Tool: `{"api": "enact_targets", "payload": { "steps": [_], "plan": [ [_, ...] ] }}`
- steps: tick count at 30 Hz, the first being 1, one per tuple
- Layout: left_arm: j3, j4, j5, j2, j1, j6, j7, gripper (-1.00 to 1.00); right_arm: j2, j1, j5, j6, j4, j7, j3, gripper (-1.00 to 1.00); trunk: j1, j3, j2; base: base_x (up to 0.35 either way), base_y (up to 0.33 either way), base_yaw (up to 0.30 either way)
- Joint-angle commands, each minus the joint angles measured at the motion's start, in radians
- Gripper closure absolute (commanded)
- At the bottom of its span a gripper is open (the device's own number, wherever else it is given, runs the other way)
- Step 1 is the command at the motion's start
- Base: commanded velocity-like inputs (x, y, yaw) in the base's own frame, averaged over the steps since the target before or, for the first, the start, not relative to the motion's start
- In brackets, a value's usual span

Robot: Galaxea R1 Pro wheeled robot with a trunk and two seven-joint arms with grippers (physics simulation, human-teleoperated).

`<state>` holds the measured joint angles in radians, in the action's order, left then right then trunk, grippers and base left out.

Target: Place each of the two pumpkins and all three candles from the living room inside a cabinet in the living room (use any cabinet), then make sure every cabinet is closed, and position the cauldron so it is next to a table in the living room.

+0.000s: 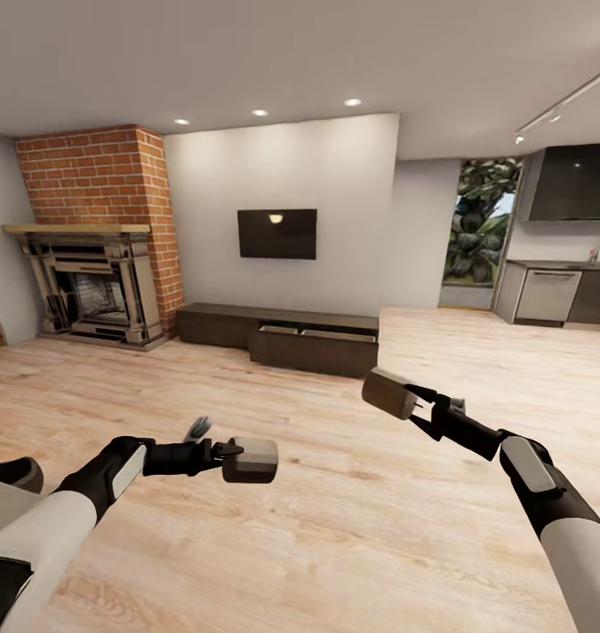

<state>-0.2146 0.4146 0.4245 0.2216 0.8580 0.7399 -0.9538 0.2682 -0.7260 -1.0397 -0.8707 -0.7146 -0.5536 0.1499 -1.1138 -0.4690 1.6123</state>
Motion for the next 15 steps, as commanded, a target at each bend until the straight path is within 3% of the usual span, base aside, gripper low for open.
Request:
{"api": "enact_targets", "payload": {
  "steps": [1, 15],
  "plan": [
    [-0.003, 0.001, 0.013, 0.001, 0.001, 0.009, -0.001, 1.00, -0.001, -0.001, -0.009, -0.010, 0.000, -0.001, 0.003, 1.00, 0.000, -0.003, 0.001, 0.278, -0.195, -0.124],
    [-0.003, 0.001, 0.013, 0.000, 0.001, 0.009, 0.001, 1.00, -0.001, -0.001, -0.009, -0.007, 0.000, -0.002, 0.003, 1.00, 0.000, -0.023, 0.001, 0.284, -0.166, -0.163]
  ]
}}
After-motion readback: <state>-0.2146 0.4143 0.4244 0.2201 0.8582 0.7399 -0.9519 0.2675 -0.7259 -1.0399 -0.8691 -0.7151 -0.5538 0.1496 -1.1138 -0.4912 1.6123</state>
